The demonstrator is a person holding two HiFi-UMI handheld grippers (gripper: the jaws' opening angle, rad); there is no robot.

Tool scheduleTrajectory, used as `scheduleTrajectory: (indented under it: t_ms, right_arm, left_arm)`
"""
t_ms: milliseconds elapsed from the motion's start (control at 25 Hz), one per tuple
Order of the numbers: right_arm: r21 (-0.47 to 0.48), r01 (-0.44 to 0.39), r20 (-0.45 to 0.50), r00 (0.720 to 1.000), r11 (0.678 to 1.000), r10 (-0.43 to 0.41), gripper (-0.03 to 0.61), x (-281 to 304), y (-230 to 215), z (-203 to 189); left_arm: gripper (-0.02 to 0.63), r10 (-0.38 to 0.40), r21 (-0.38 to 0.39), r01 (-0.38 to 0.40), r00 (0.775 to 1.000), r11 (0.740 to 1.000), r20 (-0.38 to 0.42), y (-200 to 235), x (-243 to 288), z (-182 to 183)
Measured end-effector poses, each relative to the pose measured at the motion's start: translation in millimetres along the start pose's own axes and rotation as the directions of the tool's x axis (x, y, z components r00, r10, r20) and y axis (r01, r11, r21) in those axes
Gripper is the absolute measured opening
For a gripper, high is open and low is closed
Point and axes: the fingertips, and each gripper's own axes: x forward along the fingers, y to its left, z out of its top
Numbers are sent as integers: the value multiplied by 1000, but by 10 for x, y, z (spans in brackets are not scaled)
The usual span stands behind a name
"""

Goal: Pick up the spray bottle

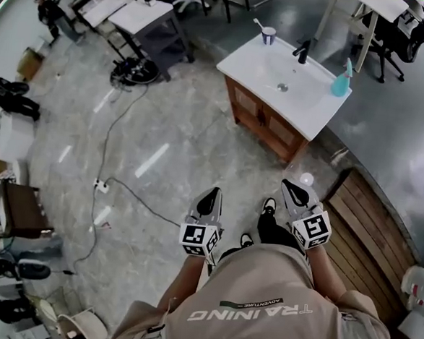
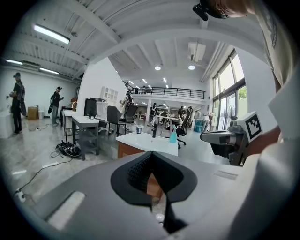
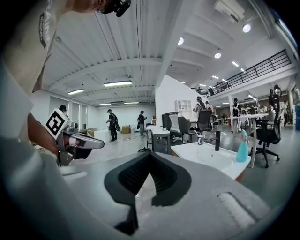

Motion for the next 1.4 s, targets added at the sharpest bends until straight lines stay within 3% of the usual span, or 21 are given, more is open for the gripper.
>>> scheduleTrajectory:
  t_ms: [160,360,560,800,1160,1400]
  right_arm:
    - [-4,-10,56,998,1000,10,2,329,-309,180]
    - [0,-17,48,999,1000,17,2,567,-787,162]
    - [-4,-45,21,999,999,45,2,709,-1108,107]
    - [31,-40,-7,999,999,40,2,849,-1406,-10]
    - [79,53,-10,999,995,-53,2,1270,-1872,-21]
    - [61,139,7,990,988,-139,2,1657,-2131,282]
  left_arm:
    - [15,10,50,-11,1000,999,18,158,315,328]
    - [15,19,42,-22,998,999,65,183,796,669]
    - [15,29,35,-31,998,999,59,123,1162,748]
    - [15,5,23,-4,1000,1000,-17,23,1545,598]
    - [15,-67,32,69,997,997,-41,221,2263,762]
    - [15,-125,4,125,992,992,-13,552,2773,1013]
